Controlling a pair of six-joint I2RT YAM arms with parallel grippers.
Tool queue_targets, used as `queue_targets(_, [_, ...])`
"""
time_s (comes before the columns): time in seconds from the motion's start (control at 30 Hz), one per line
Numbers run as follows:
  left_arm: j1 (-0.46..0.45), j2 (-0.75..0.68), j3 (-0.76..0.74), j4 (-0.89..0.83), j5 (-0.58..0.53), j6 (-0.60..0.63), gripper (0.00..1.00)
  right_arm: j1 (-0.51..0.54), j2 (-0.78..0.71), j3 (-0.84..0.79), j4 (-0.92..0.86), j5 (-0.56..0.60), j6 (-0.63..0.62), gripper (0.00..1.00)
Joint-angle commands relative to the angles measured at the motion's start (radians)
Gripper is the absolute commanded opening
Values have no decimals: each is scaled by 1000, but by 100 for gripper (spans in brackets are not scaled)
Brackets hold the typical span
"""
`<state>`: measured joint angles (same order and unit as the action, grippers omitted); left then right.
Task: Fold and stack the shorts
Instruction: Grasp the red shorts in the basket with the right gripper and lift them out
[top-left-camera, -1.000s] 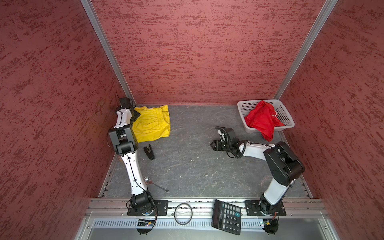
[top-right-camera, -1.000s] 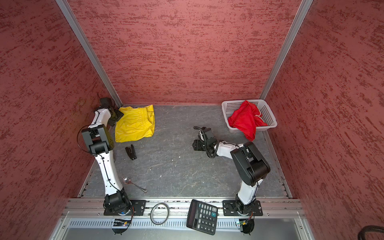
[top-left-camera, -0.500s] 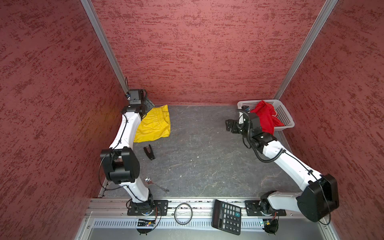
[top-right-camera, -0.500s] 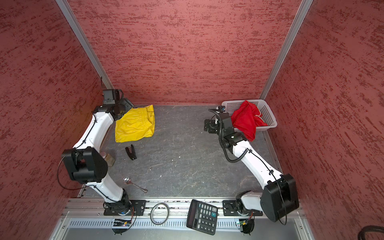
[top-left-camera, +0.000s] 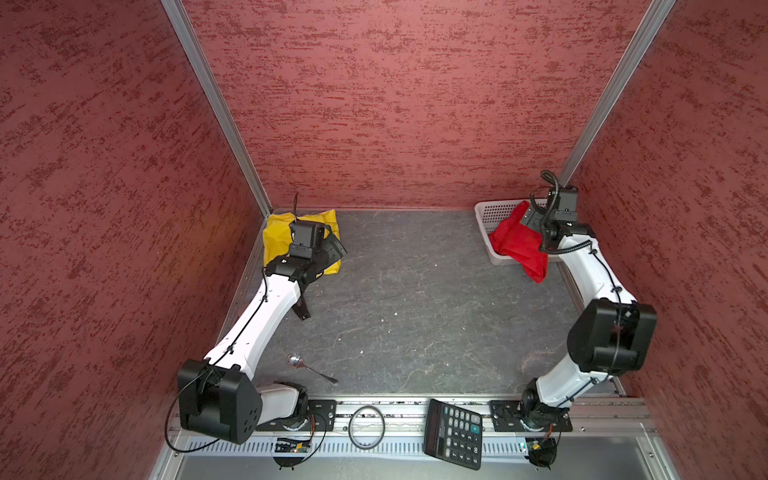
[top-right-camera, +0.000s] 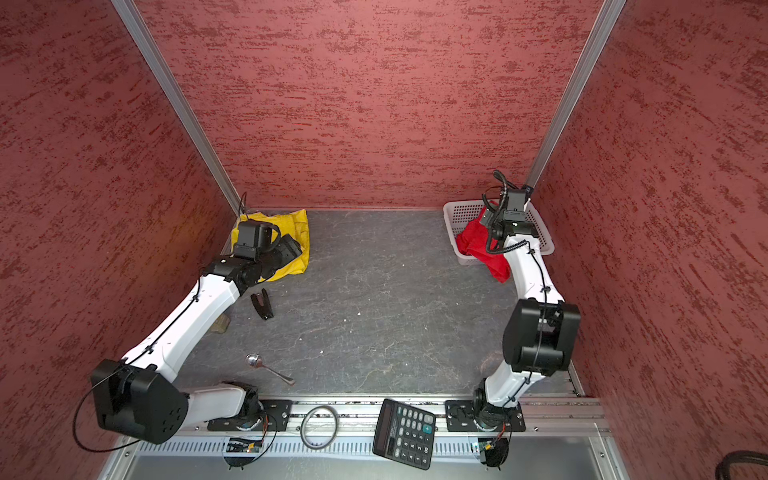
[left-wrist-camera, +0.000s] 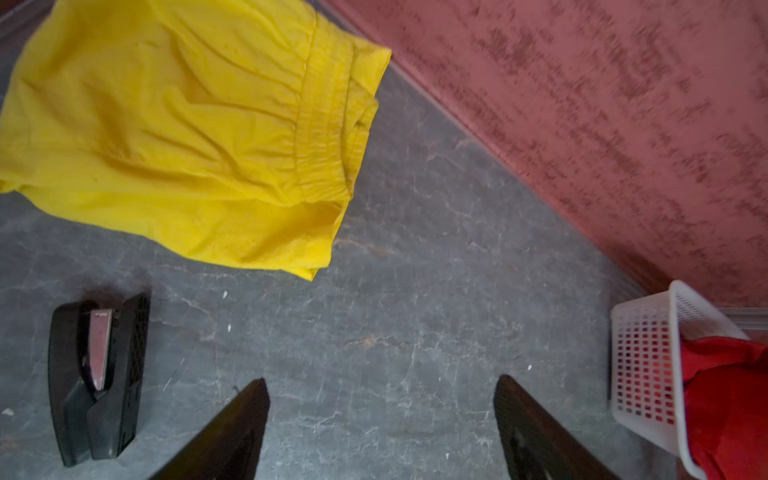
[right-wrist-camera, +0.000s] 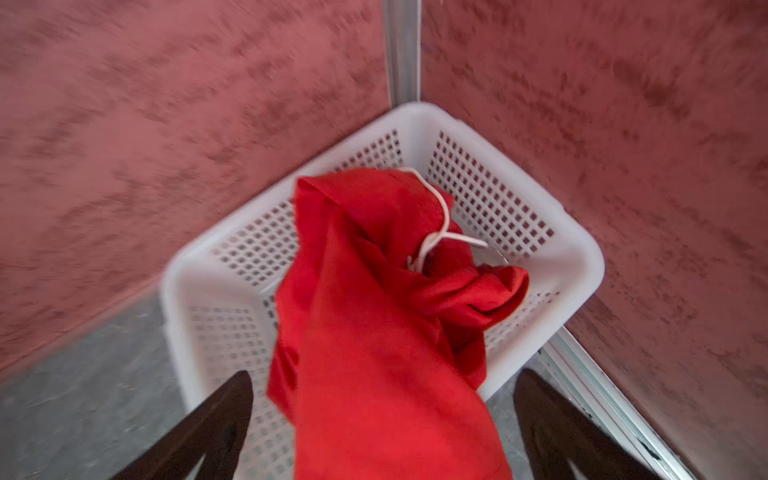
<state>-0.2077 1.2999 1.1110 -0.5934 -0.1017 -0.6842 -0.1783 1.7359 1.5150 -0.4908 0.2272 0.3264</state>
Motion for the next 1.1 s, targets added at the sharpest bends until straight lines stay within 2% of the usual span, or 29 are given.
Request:
queue_targets(0.0, [-4, 27, -14, -27, 48, -3, 86, -25, 80, 70, -71, -81, 29, 99])
queue_targets(0.13, [-19, 101, -12, -6, 88, 9, 86, -26, 185, 110, -54, -117, 16, 98])
queue_targets(0.17, [-25, 117, -20, 15, 87, 5, 86, -26, 215, 128, -66, -132, 19, 93])
queue_targets(0.2, [-28, 130, -33, 35, 93, -4, 87, -26, 231, 138, -67, -155, 17, 81])
queue_targets(0.23, [-31, 147, -45, 58, 103, -15, 86, -27, 235, 138, -49, -176, 17, 65])
queue_targets(0.27, [-32, 162, -53, 78, 118, -28, 86, -27, 226, 132, -20, -199, 19, 38])
queue_targets(0.3, [-33, 180, -57, 91, 132, -39, 86, -24, 210, 130, 1, -212, 19, 27])
queue_targets(0.4, [-49, 237, -40, 99, 160, -52, 86, 2, 143, 187, 15, -225, -20, 8])
queue_targets(0.47, [-67, 266, -13, 90, 163, -57, 86, 46, 92, 279, -21, -170, -80, 0])
queue_targets(0.6, [-113, 276, 25, 79, 158, -65, 86, 184, -19, 450, -47, -64, -201, 0])
queue_targets(0.67, [-139, 262, 29, 89, 160, -72, 87, 293, -73, 512, -43, -5, -261, 0])
queue_targets(0.73, [-157, 248, 34, 85, 162, -77, 87, 381, -121, 540, -42, 3, -296, 0])
queue_targets(0.8, [-172, 225, 35, 66, 153, -82, 87, 438, -175, 528, -33, -54, -286, 0])
queue_targets(0.9, [-183, 168, 29, 33, 128, -89, 88, 462, -275, 388, 26, -150, -206, 0])
queue_targets(1.07, [-188, 65, 9, -16, 88, -105, 90, 461, -478, 4, 143, -211, -81, 0])
